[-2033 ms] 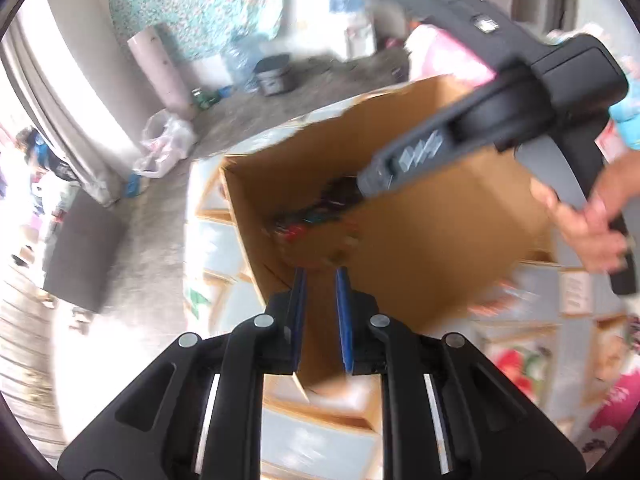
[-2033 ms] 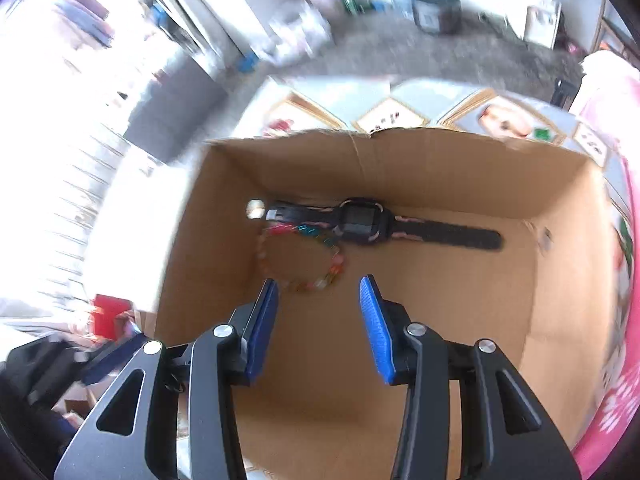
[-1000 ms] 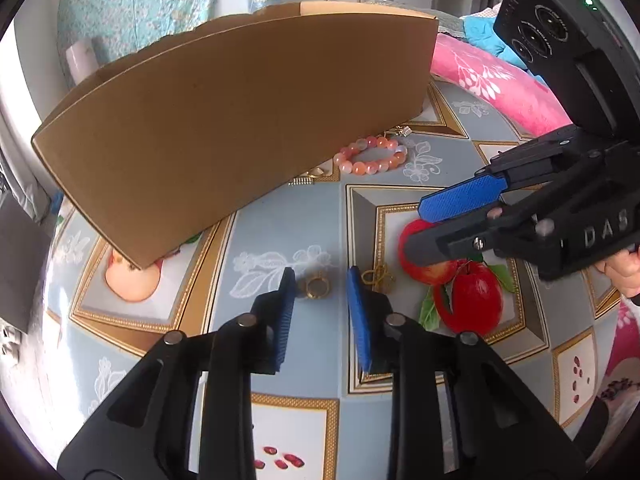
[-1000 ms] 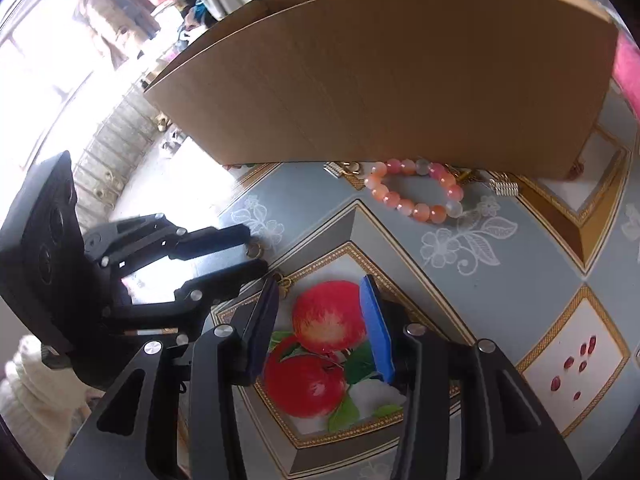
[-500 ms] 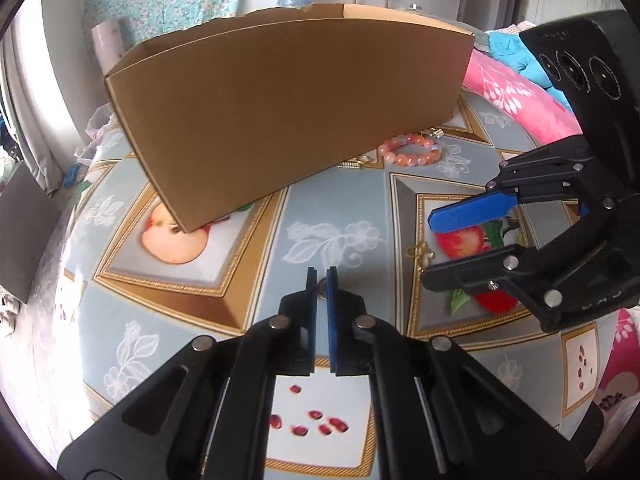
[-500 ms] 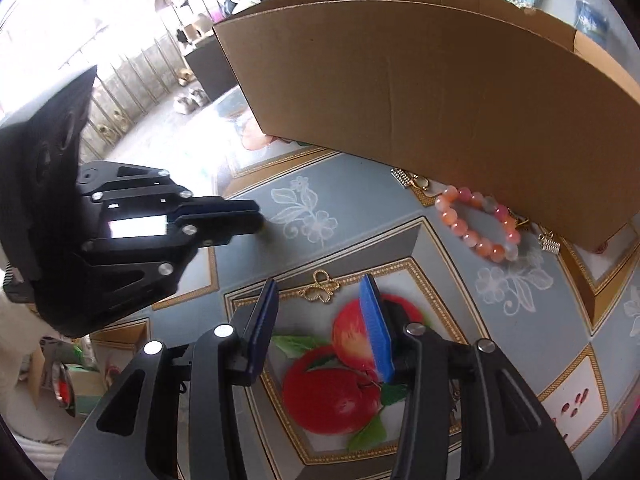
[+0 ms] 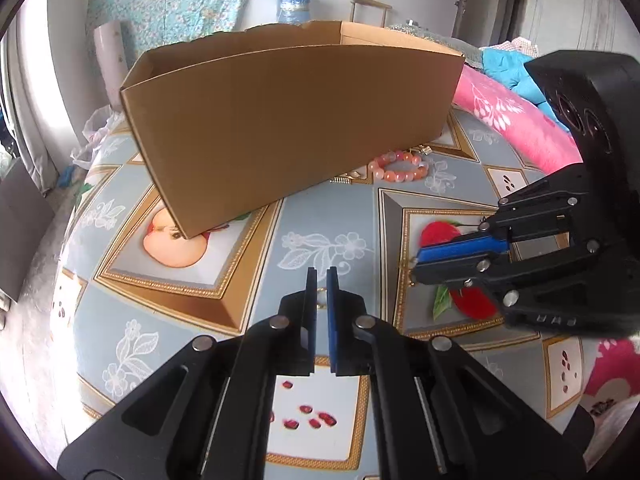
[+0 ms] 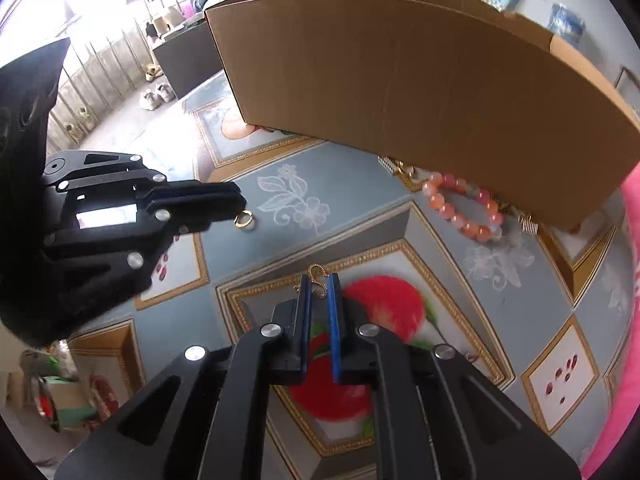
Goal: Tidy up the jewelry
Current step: 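Close the left tool on the gold ring while the right tool grasps a gold charm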
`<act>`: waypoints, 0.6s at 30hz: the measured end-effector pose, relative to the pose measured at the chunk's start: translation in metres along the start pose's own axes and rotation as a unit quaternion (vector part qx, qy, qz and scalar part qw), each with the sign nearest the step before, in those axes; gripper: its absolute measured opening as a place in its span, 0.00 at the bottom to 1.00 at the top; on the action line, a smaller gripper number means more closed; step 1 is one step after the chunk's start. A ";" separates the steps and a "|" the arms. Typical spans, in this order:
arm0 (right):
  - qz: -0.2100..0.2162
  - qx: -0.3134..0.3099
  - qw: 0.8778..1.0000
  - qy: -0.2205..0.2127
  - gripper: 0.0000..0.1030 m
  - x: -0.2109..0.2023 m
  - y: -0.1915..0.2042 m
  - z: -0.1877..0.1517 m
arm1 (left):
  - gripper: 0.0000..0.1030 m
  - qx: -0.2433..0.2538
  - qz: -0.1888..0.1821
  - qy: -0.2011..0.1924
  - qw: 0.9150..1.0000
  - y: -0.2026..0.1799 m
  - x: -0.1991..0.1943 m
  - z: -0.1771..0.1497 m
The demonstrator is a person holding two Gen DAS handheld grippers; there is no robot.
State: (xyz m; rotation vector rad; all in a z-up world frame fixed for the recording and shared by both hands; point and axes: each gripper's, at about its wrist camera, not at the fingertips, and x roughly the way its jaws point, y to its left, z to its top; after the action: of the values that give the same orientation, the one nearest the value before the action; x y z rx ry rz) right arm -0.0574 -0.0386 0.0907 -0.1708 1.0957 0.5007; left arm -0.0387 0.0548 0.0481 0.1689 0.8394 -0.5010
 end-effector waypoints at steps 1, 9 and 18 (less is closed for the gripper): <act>0.004 0.005 1.000 0.000 0.04 0.001 -0.003 -0.002 | 0.10 0.002 0.000 0.002 1.000 0.000 -0.001 -0.001; -0.005 -0.036 0.999 -0.008 0.05 -0.004 -0.002 -0.011 | 0.30 0.016 0.000 0.018 1.000 -0.005 0.008 -0.008; 0.039 -0.020 0.999 -0.001 0.06 -0.010 -0.019 -0.016 | 0.09 0.013 0.008 0.019 1.000 -0.005 0.013 -0.004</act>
State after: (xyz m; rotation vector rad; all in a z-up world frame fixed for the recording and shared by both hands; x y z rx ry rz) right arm -0.0646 -0.0642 0.0902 -0.1631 1.0936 0.5918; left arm -0.0364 0.0474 0.0358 0.2094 0.8681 -0.4942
